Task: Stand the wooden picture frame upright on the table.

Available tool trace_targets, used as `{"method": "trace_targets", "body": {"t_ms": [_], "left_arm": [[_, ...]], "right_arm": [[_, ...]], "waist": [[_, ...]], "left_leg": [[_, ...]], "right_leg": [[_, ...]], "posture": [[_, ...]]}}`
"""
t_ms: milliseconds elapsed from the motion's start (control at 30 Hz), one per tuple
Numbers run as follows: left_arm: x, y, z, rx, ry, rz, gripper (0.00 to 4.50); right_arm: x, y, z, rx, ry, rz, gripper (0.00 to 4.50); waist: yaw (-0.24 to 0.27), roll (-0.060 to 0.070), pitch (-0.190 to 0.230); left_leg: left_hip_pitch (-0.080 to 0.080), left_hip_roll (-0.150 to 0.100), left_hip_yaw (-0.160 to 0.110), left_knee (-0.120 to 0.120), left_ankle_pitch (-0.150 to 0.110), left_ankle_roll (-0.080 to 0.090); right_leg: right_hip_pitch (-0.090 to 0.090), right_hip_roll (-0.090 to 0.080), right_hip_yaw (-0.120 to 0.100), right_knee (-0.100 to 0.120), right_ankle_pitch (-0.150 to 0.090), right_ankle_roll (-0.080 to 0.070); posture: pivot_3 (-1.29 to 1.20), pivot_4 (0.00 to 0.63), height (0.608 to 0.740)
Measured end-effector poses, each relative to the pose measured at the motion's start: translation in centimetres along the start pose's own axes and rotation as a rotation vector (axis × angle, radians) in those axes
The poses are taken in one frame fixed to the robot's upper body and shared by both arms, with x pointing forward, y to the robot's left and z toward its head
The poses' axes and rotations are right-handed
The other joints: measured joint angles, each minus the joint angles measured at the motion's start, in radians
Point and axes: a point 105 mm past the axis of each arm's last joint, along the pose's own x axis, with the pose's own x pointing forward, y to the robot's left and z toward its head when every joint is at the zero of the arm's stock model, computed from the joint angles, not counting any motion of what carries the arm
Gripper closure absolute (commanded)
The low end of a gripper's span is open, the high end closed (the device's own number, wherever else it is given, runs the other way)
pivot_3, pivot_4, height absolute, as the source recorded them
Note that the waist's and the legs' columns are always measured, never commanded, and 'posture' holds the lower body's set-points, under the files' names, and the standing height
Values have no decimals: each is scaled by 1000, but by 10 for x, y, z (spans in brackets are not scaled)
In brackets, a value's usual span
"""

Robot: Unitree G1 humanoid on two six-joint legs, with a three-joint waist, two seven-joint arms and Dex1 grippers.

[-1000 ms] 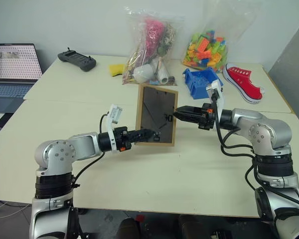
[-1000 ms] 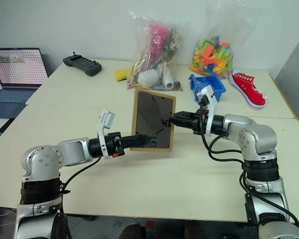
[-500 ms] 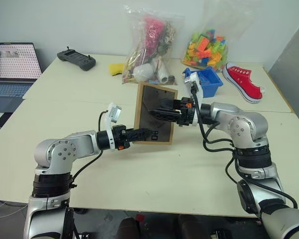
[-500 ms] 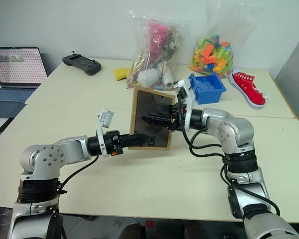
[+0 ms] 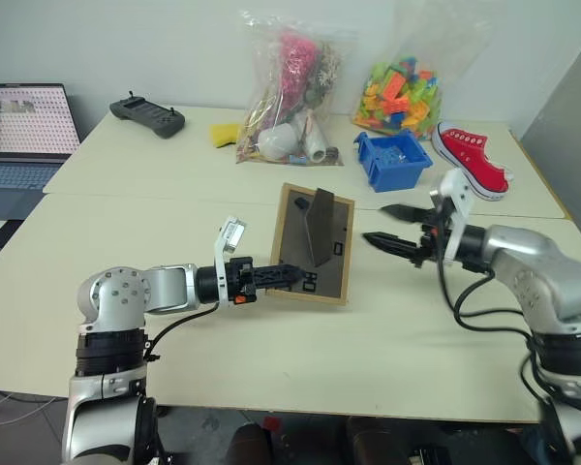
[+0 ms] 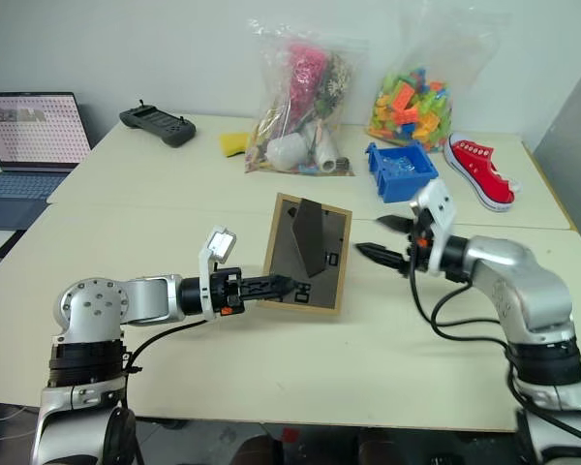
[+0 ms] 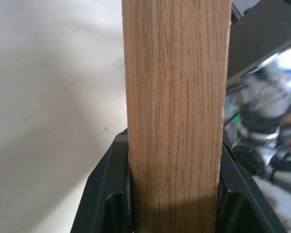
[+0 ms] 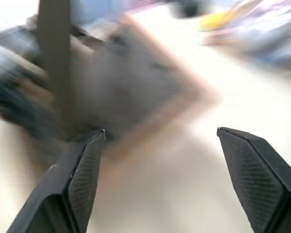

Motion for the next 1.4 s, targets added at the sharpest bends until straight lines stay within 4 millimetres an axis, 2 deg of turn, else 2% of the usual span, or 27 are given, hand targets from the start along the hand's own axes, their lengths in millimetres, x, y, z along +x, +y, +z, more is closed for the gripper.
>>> {"method": "trace_targets", "body": {"t_ms": [100, 167, 233, 300, 500, 533, 800, 933, 1000, 1100, 1200, 1300, 1400], "left_arm": [[-2, -6, 8, -57, -9, -51, 3213], [1, -15, 9, -79, 8, -117, 3213], [5, -24, 8, -115, 36, -192, 3213], [5, -27, 7, -144, 47, -218, 3213], [9, -34, -1, -141, 107, -218, 3213], [9, -35, -3, -132, 113, -216, 3213], [11, -43, -6, -97, 88, -214, 3213], [13, -44, -10, -101, 76, -223, 3213], [13, -45, -9, -92, 75, -219, 2510], [12, -51, -6, -42, 61, -224, 1877], [10, -49, -4, -11, 56, -192, 1274], [3, -47, 1, -1, 41, -169, 647], [-12, -45, 9, 35, 12, -123, 6]], "right_arm": [[-5, -7, -3, -478, -17, -79, 589], [-2, -4, -1, -732, -78, -100, 589], [6, 4, 2, -918, -154, -85, 589], [14, 11, 6, -1015, -221, -80, 589], [41, 26, 37, -1167, -437, -85, 589], [42, 28, 40, -1170, -465, -82, 953], [40, 33, 35, -1157, -515, -39, 2670], [38, 32, 35, -1193, -521, -30, 2846], [38, 32, 36, -1195, -525, -35, 2852], [37, 33, 32, -1195, -519, -19, 3168], [36, 34, 31, -1187, -529, -17, 3178], [35, 31, 29, -1166, -521, -24, 3179], [34, 25, 26, -1127, -512, -41, 3179]], "waist": [[-3, 0, 0], [-9, 0, 0], [-12, 0, 0], [-17, 0, 0], [-22, 0, 0], [-22, 0, 0], [-16, 0, 0], [-16, 0, 0], [-16, 0, 0], [-17, 0, 0], [-17, 0, 0], [-19, 0, 0], [-22, 0, 0]], "left_leg": [[0, 0, 1, 0, 1, -1], [1, 0, 2, 0, 2, -4], [3, 0, 3, 0, 3, -5], [5, 1, 4, 0, 3, -5], [7, 1, 4, 0, 4, -7], [7, 1, 4, 0, 4, -7], [8, 0, 4, 0, 4, -7], [8, 0, 4, 0, 4, -7], [9, 0, 4, 0, 4, -7], [8, -1, 4, 0, 4, -7], [9, -1, 4, 0, 4, -7], [8, -1, 4, 0, 4, -7], [9, -1, 4, 0, 4, -7]], "right_leg": [[0, -1, 2, 0, 0, 1], [0, -1, 3, 1, 0, 0], [0, -1, 4, 3, 0, 0], [0, -1, 5, 4, 0, 0], [2, -1, 5, 5, 0, 0], [2, -1, 5, 5, 0, 0], [4, -3, 5, 5, 0, 0], [4, -3, 5, 5, 0, 0], [4, -3, 5, 5, 0, 0], [4, -3, 5, 5, 0, 0], [4, -3, 5, 5, 0, 0], [4, -3, 5, 5, 0, 0], [4, -3, 5, 5, 0, 0]], "posture": [[0, 150, 740], [0, 150, 740], [0, 150, 740], [0, 150, 740], [0, 150, 740], [0, 150, 740], [0, 150, 740], [0, 150, 740], [0, 150, 740], [0, 150, 740], [0, 150, 740], [0, 150, 740], [0, 150, 740]]}}
